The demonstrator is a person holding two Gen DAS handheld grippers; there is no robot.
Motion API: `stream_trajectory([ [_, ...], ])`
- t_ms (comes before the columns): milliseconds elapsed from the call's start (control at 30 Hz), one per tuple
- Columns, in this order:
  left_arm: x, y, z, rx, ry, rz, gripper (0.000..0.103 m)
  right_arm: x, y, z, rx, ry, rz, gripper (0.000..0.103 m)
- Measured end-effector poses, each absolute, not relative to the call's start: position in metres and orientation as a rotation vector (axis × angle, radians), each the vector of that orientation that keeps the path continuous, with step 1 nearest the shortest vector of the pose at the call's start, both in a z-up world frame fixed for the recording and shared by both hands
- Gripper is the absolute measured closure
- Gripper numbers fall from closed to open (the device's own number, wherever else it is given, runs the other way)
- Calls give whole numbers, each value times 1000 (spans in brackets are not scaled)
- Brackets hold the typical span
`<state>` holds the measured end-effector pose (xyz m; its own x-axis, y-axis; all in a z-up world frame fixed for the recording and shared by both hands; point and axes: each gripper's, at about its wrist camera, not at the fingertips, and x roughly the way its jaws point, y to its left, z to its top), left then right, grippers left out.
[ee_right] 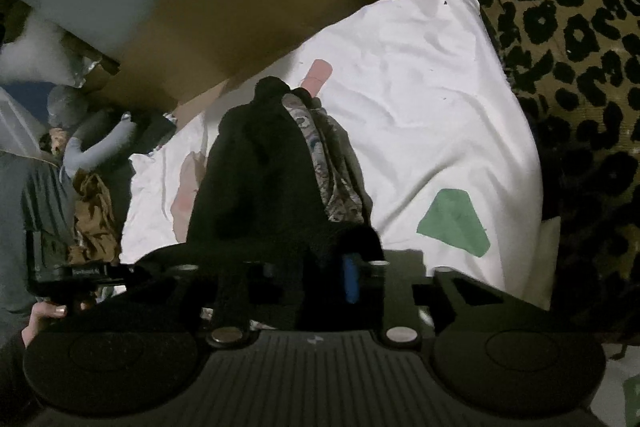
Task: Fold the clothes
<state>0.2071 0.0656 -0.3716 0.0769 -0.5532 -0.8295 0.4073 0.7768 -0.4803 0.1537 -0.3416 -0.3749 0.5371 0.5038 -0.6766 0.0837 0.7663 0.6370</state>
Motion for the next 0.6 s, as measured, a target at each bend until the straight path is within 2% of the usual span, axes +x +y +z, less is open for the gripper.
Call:
stream_trajectory([
  [133, 199, 70, -371, -113, 1303, -708, 62, 145, -341, -375, 691, 993, 280, 65],
  [167, 197, 71, -370, -115, 1301, -705, 55, 143, -340, -374, 690, 992, 285, 64],
  [200, 195, 72, -370, -122, 1298, -705, 48, 140, -339, -374, 688, 990, 292, 59],
  [233, 194, 73, -369, -129, 1293, -708, 47, 138, -337, -374, 684, 989, 300, 56],
  [600, 190, 74, -383, -113, 1322, -762, 47, 137, -325, -392, 618, 1053, 341, 56],
])
